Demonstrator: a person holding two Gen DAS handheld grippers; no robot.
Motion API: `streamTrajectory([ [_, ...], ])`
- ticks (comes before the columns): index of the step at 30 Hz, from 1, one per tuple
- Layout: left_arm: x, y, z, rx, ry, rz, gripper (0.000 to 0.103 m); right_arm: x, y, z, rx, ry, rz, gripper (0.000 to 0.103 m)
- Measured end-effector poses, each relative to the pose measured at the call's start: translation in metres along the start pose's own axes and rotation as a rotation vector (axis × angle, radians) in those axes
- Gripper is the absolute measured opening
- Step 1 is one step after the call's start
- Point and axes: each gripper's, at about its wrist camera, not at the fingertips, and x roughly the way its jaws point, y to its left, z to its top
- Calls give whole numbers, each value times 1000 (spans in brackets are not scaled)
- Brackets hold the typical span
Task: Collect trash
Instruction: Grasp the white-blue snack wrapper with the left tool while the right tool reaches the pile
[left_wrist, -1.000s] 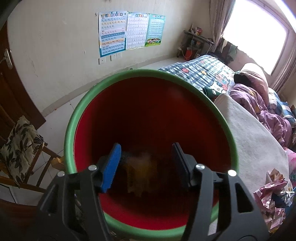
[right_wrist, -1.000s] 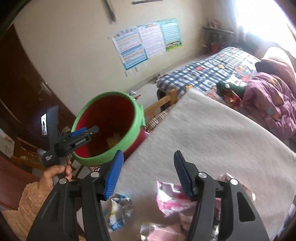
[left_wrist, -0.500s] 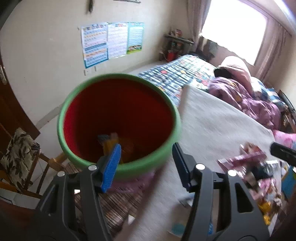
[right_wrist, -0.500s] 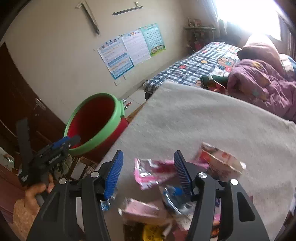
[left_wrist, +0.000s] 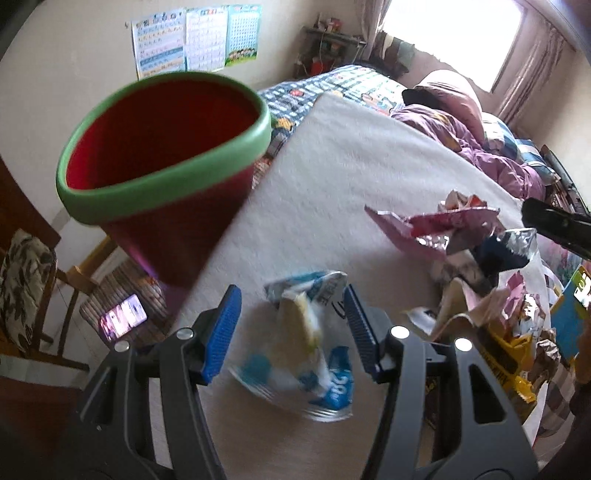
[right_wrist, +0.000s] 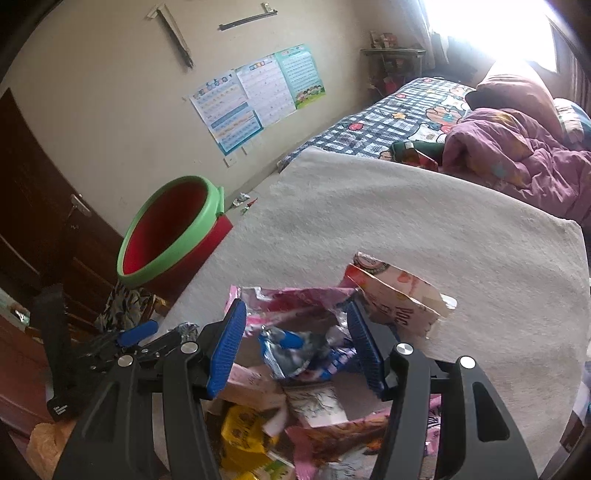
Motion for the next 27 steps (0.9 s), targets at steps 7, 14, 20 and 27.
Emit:
streamTrajectory([
  [7, 5, -7, -14, -24, 36, -9, 55, -7, -12, -3, -12, 3, 14, 56],
  [14, 12, -15, -25, 0, 68, -14, 55, -12, -26, -6, 4, 2, 1, 56],
  [20, 9, -18, -24, -1, 55, -25, 43, -17, -41, -5, 8, 0, -35, 56],
  [27, -6, -17, -18, -1, -7, -22, 42, 0, -70, 16, -57, 63, -60, 56],
])
